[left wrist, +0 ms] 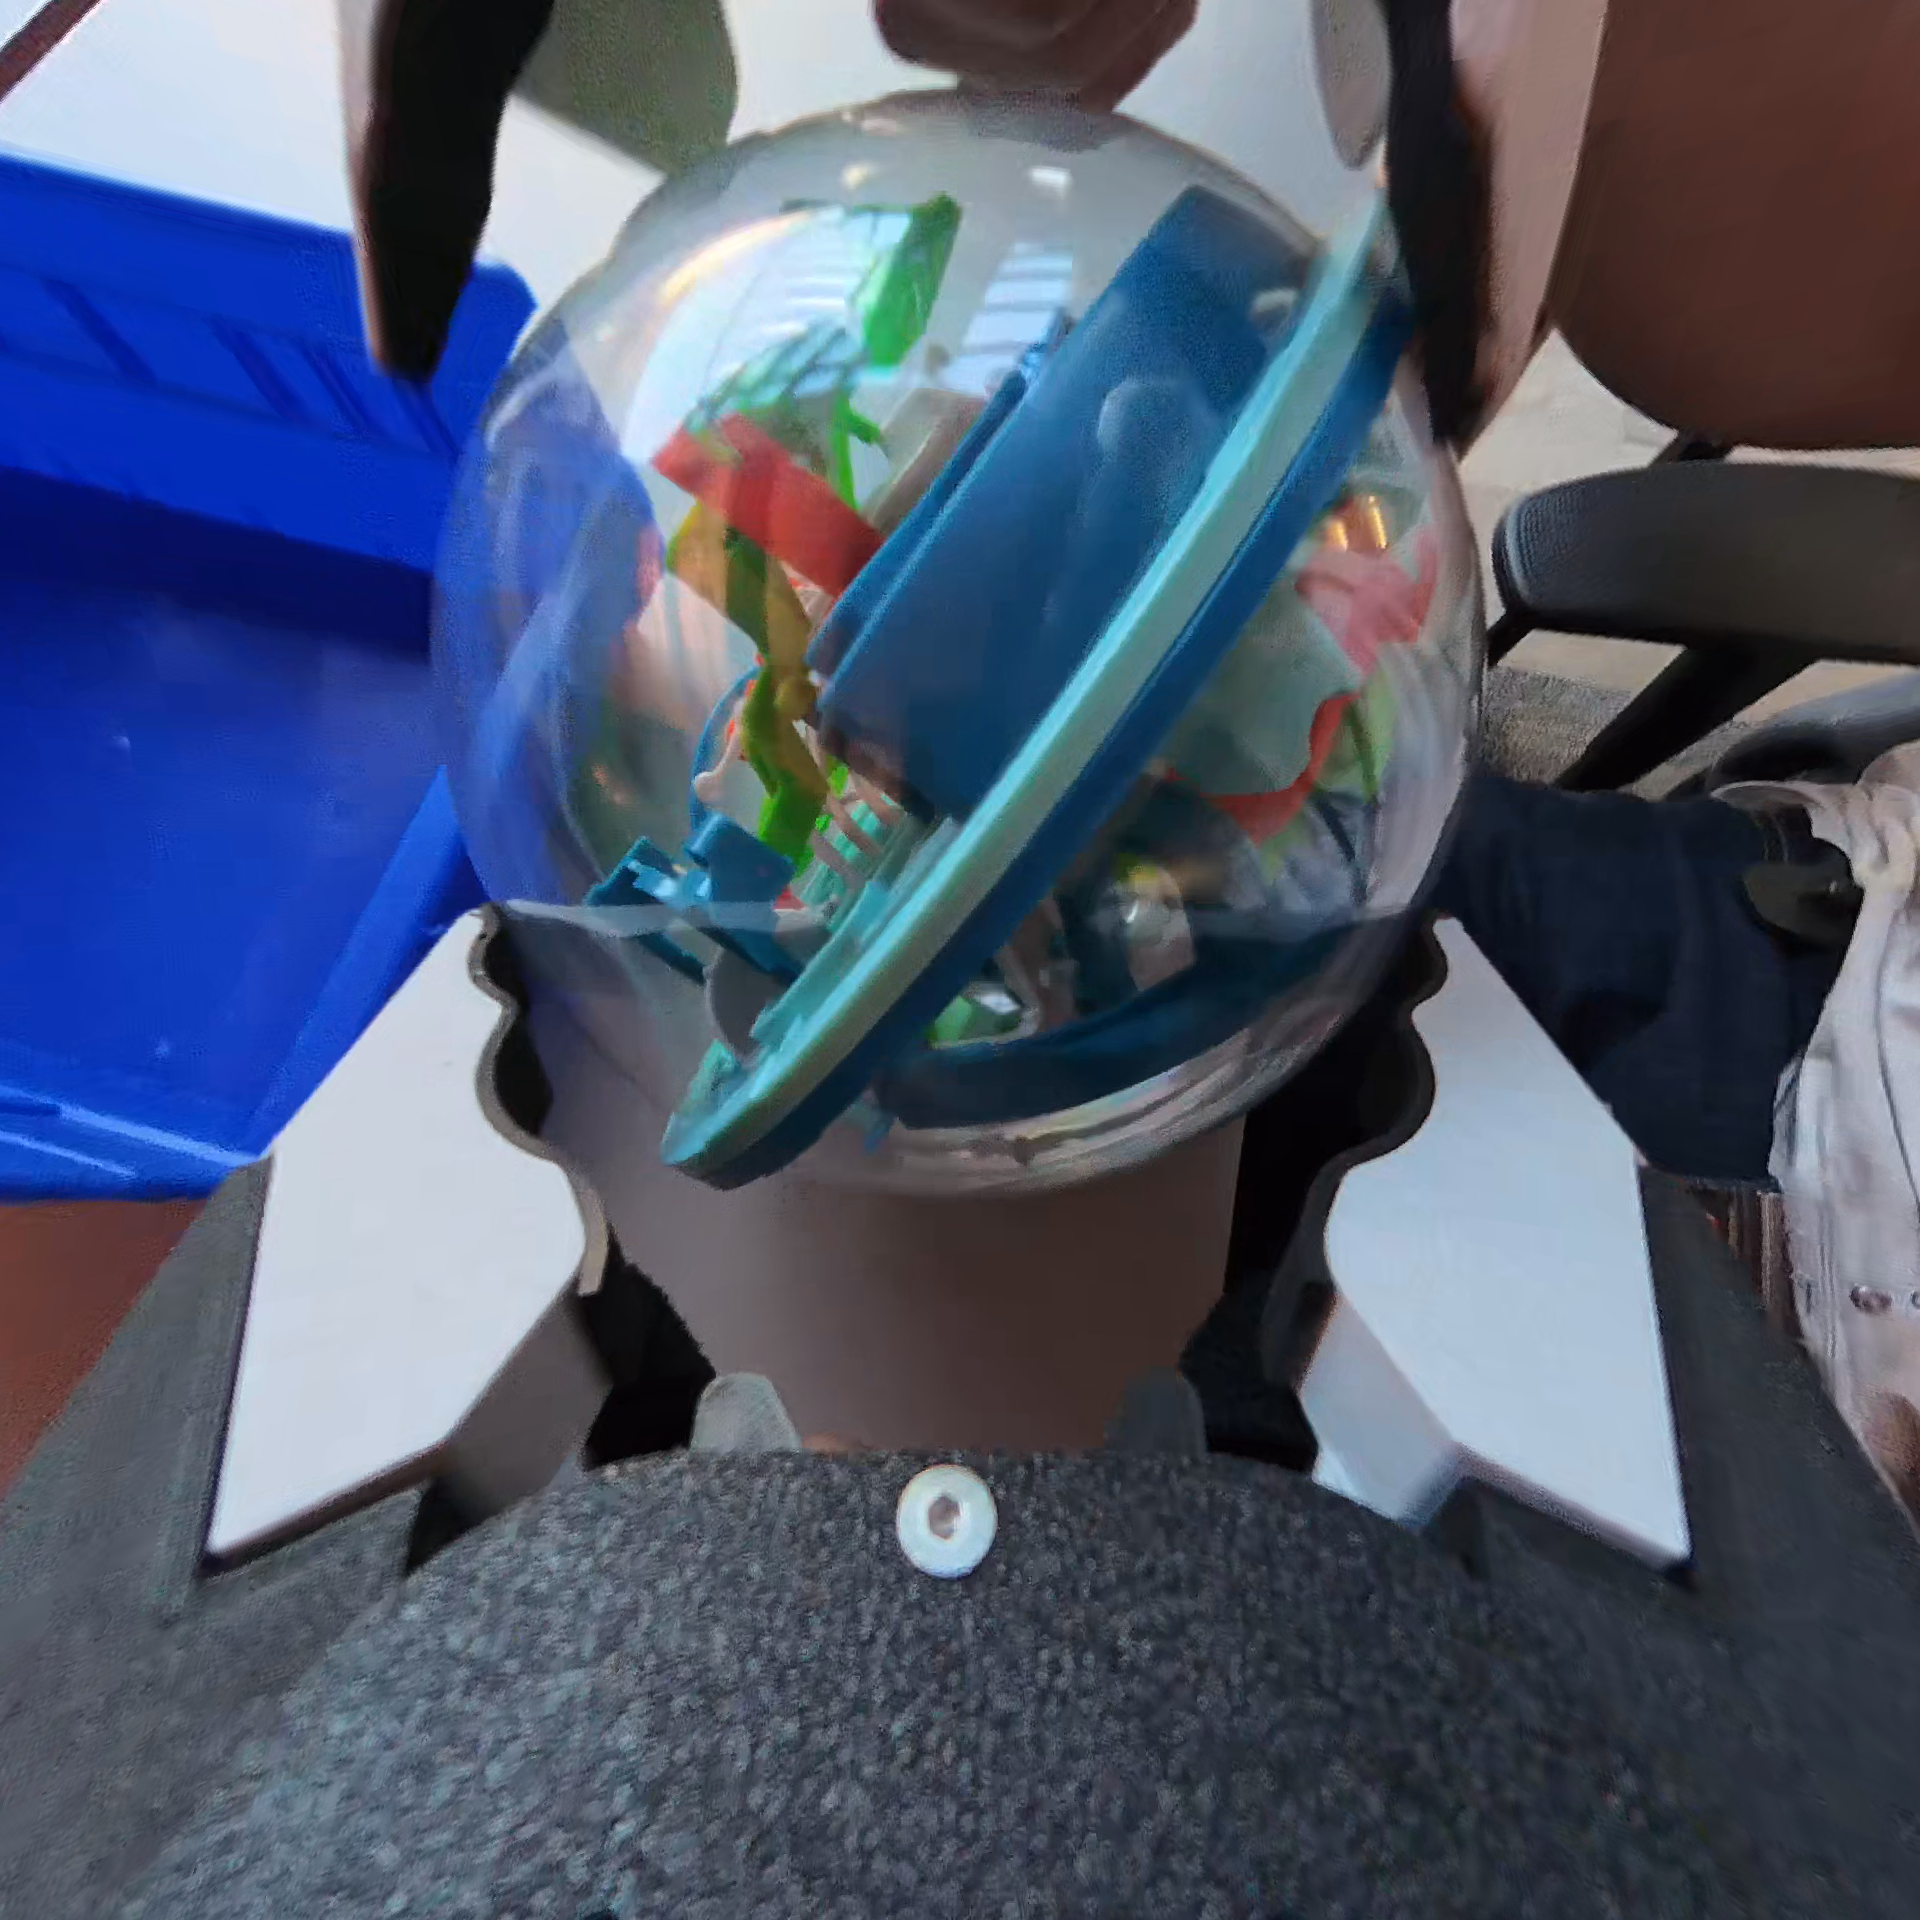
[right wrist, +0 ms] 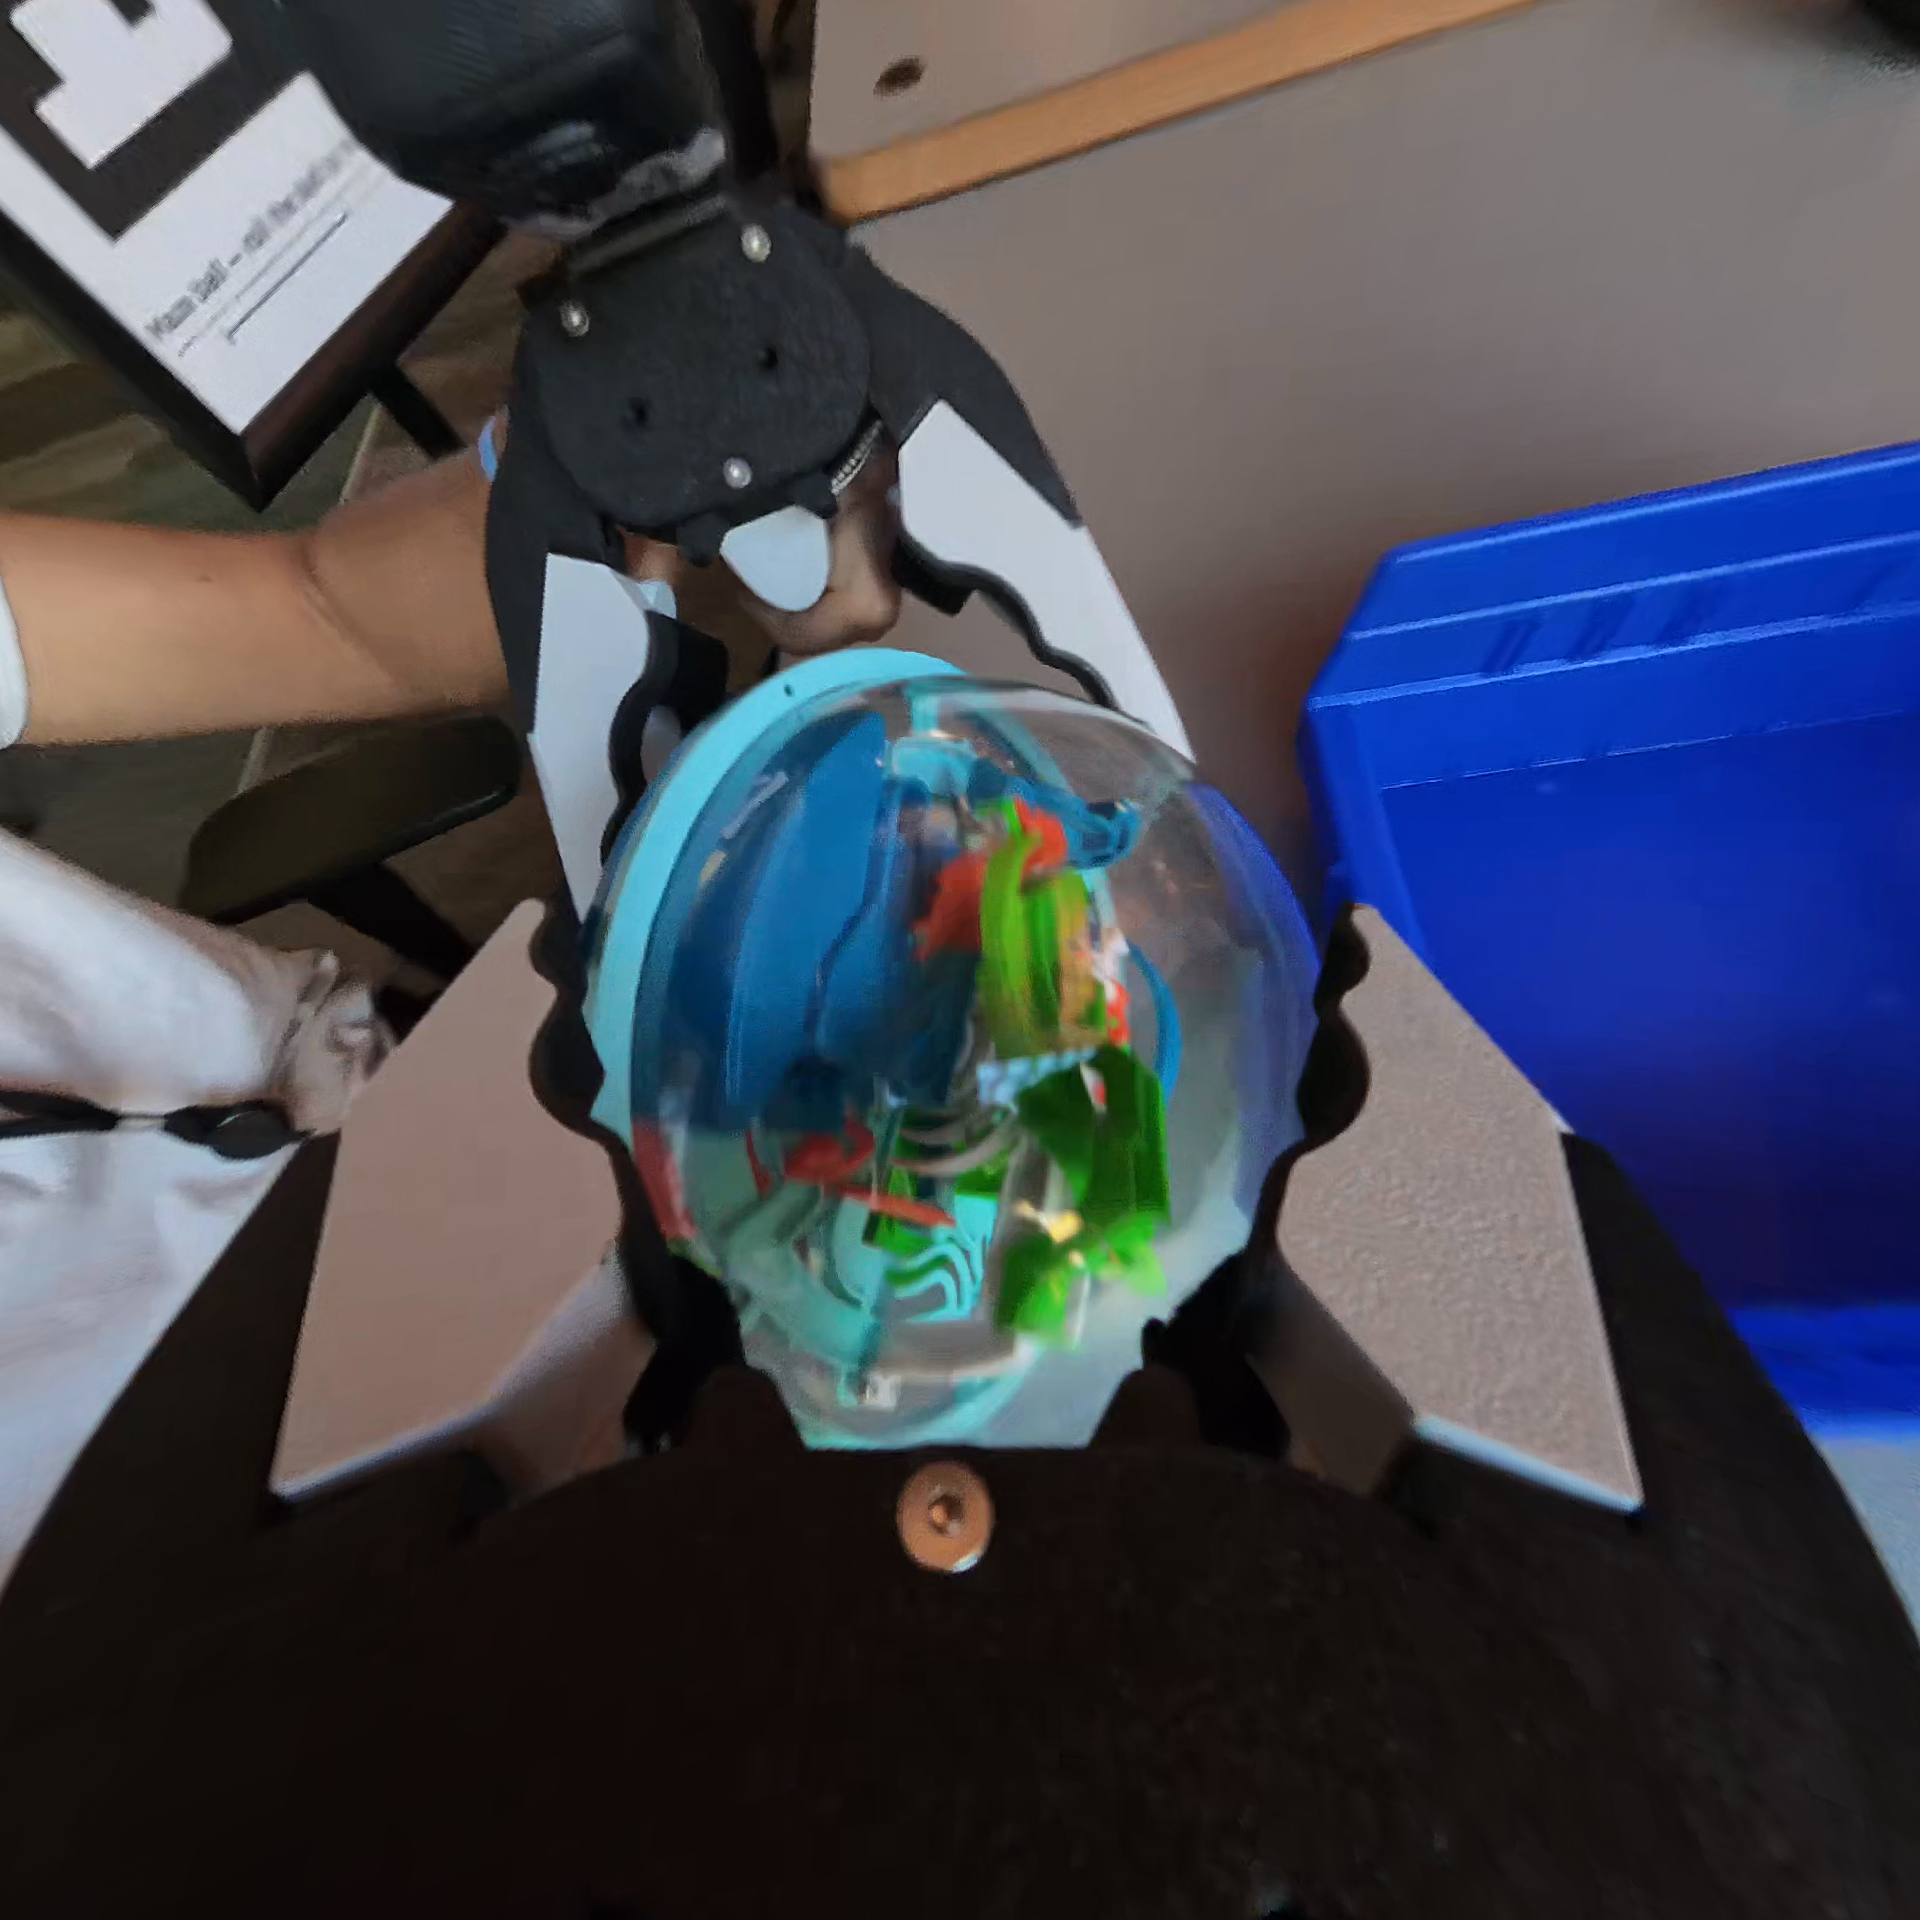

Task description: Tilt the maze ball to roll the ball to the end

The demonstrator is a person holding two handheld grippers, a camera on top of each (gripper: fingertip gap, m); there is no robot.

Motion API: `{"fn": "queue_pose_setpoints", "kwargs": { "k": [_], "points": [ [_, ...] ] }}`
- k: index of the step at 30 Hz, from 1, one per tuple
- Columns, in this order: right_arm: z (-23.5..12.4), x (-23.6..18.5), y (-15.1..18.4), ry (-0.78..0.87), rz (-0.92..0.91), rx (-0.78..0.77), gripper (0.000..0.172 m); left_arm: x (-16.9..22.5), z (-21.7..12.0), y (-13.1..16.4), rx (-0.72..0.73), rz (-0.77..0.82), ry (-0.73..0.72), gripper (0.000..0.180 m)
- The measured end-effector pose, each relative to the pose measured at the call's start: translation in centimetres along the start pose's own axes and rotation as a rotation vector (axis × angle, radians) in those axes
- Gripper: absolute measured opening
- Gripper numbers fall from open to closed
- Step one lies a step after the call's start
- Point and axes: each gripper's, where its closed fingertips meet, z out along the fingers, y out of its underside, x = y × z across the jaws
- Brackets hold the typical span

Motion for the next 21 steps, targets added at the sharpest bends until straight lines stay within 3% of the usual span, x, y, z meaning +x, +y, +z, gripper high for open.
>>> {"fn": "queue_pose_setpoints", "kwargs": {
  "k": [5, 9, 12, 14, 21],
  "points": [
    [-5.7, 1.7, 2.0, 0.128, 0.047, 0.348, 0.136, -0.6, -0.2, 0.8, 0.095, -0.143, 0.015, 0.156],
    [-4.9, 1.0, 6.2, 0.11, 0.105, 0.481, 0.143, -1.2, -0.6, 0.9, 0.171, -0.272, 0.03, 0.154],
    [-1.0, 0.4, 8.1, 0.123, 0.09, 0.419, 0.145, -1.5, -0.6, 0.8, 0.229, -0.376, 0.056, 0.155],
    [0.5, 0.5, 7.4, 0.171, 0.054, 0.408, 0.15, -1.4, -0.5, 0.7, 0.257, -0.414, 0.081, 0.154],
    [0.7, 0.9, 6.7, 0.249, 0.056, 0.388, 0.15, -0.8, -0.1, 0.8, 0.292, -0.498, 0.136, 0.154]
  ]
}}
